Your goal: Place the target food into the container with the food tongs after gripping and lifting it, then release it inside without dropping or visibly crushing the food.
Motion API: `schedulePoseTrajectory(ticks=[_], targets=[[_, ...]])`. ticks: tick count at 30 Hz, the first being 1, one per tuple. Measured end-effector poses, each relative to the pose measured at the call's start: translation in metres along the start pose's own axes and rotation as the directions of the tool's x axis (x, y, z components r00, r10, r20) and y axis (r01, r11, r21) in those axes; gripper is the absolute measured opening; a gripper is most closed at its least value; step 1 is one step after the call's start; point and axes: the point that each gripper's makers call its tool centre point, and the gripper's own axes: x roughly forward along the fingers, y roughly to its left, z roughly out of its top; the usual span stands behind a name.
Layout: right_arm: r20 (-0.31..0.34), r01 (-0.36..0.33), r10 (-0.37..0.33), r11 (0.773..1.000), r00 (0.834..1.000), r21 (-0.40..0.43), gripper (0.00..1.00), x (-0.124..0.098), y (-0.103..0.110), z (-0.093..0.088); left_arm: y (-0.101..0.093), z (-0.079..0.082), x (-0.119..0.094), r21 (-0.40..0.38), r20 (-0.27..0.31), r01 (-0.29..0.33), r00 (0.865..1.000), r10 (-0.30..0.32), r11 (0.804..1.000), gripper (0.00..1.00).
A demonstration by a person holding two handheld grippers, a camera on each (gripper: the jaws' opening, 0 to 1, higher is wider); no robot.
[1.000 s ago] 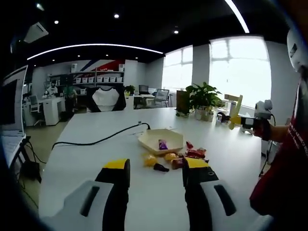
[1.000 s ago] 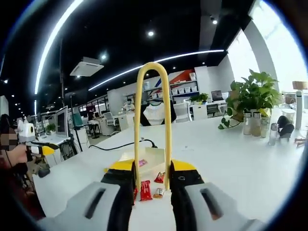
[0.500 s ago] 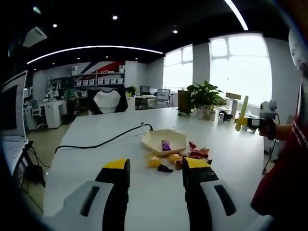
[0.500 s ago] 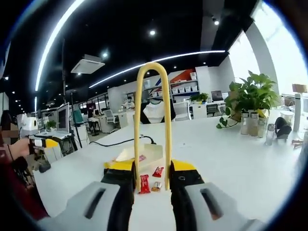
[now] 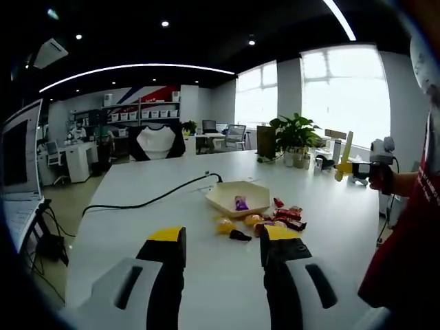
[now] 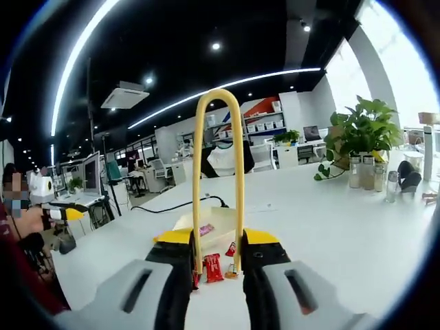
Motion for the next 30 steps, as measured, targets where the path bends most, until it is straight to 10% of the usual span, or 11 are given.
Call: schedulePoseTrajectory(ticks=[26,30], targets=[[-0.013,-0.083,0.084,0.996,0.996,0.041,0.23,0.078,0.036,-0.007,0.029,-0.013,-0.041,-0.007,-0.035,-0.125,0.992,0.124,0.992,0.45],[-0.028,-0.033,0.038,0.988,0.999,0.150,0.23,0.087,0.029,-0.015,0.029,-0.015,-0.046,-0.008,-0.048,-0.133,0.990,0.133,0.991,0.45]])
